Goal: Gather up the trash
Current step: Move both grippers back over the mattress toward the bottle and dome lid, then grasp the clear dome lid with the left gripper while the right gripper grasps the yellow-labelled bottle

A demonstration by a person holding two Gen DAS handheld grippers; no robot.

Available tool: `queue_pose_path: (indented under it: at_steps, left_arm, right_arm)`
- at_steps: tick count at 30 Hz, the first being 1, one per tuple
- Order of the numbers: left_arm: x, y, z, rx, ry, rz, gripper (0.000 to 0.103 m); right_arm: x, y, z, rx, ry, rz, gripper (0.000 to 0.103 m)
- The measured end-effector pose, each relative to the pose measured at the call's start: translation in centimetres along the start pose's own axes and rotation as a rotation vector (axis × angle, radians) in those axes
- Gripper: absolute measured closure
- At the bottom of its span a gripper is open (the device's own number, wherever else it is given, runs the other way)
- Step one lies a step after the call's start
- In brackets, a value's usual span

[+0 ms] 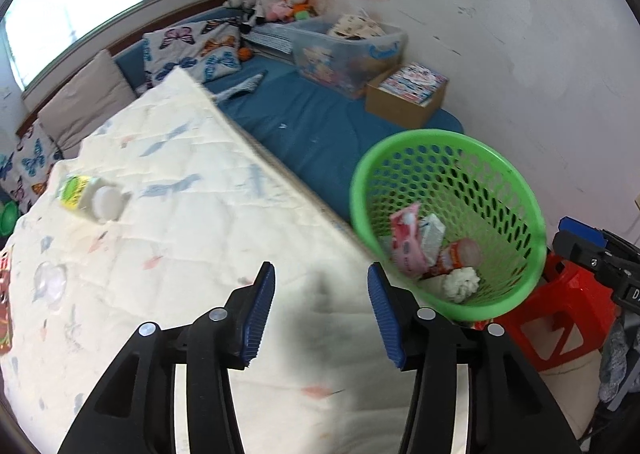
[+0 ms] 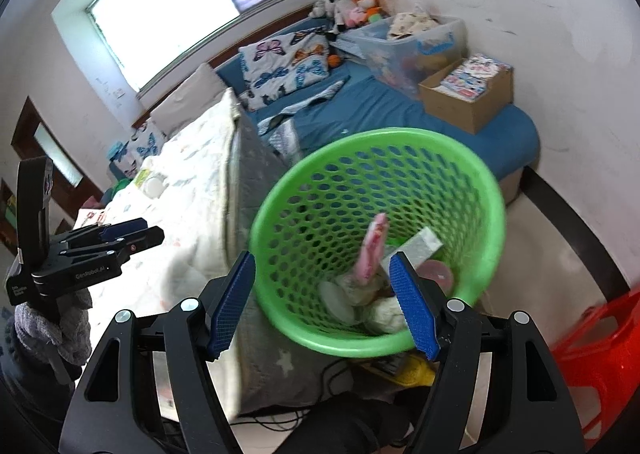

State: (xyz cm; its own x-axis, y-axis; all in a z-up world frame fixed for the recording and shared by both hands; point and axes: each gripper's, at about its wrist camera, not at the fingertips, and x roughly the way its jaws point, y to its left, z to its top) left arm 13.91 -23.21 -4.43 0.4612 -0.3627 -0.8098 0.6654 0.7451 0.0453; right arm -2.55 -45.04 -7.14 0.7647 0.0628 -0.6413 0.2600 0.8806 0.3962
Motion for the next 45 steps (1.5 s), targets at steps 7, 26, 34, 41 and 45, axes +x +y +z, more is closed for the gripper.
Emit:
queue_pose_path:
  at_steps: [7, 26, 34, 41, 45]
  left_arm:
    - [-1.5, 5.5, -1.7, -0.086, -0.018, 0.057, 0.048]
    - [-4.1, 23.0, -7.4, -0.346, 0.004, 0.296, 0.022]
    - [-3.5, 28.4, -8.4, -0.424, 0.014, 0.328, 0.021]
    - [-1.0, 31.1, -7.5, -0.455, 0.019, 0.310, 0.021]
    - [0.8, 32.1, -6.7, -0.447, 0.028, 0.309, 0.021]
  right_arm:
    - [1.5, 4.4, 1.0, -0.068, 0.016, 0.053, 0.030]
    - [7.7, 17.2, 2.9, -0.279, 0.099, 0.175, 0.023]
    - [9.8, 22.1, 4.3, -0.368, 0.113, 0.215, 0.023]
    - [12.2, 25.9, 6.0, -0.456, 0.125, 0.224, 0.023]
    - [13.8, 27.6, 6.6, -0.505, 0.134, 0.223, 0.023]
